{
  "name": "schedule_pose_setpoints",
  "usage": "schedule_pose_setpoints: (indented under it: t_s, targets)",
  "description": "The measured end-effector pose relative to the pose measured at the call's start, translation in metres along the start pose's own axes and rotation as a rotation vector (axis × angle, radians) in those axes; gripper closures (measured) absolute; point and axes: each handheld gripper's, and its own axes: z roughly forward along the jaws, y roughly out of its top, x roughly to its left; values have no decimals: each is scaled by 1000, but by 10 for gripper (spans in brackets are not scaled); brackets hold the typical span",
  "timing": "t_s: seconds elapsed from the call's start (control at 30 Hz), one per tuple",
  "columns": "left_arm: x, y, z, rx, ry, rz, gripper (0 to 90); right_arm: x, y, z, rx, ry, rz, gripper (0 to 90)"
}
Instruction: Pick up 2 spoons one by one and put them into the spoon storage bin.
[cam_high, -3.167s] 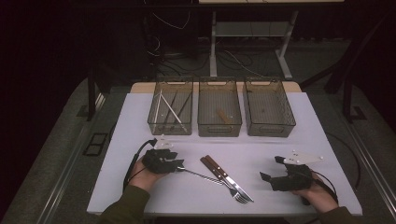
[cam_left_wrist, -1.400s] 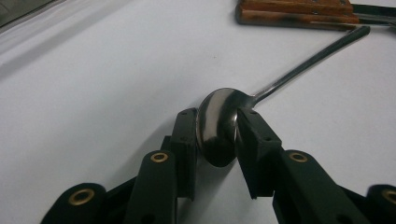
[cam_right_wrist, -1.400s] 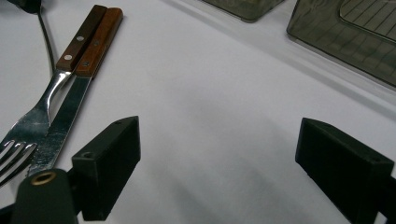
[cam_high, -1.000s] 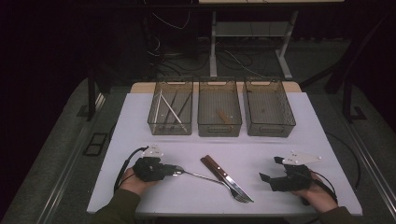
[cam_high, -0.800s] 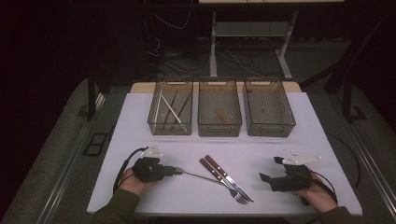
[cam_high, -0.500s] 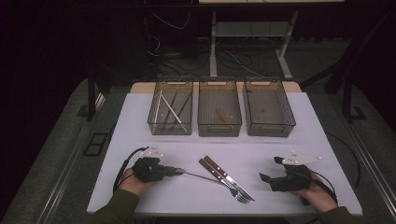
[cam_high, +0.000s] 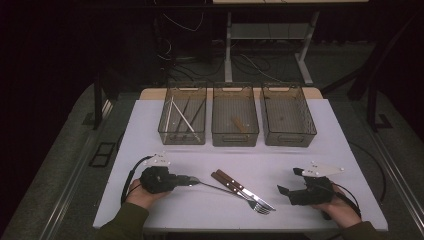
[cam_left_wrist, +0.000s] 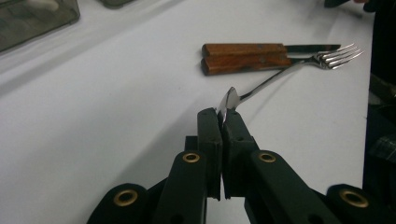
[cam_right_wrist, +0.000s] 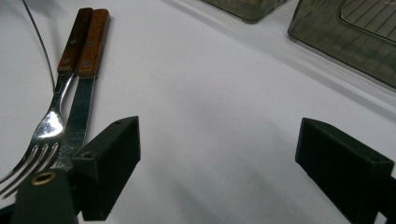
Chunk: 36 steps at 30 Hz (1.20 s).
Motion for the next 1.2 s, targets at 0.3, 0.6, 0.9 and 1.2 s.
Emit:
schedule_pose_setpoints:
  t_s: [0.3,0.6,0.9,1.2]
  targets:
    - [0,5,-6,-78,5,-19,878,0,0,0,2,0,1,142]
    - [2,12,-11,-162,92,-49,877,1,0,3,6,2,-1,142]
    - [9,27,-8,-212,183,-87,876,1,0,3,4,0,4,142]
    - [12,56,3,-234,245,-69,876,1,0,2,3,2,5,142]
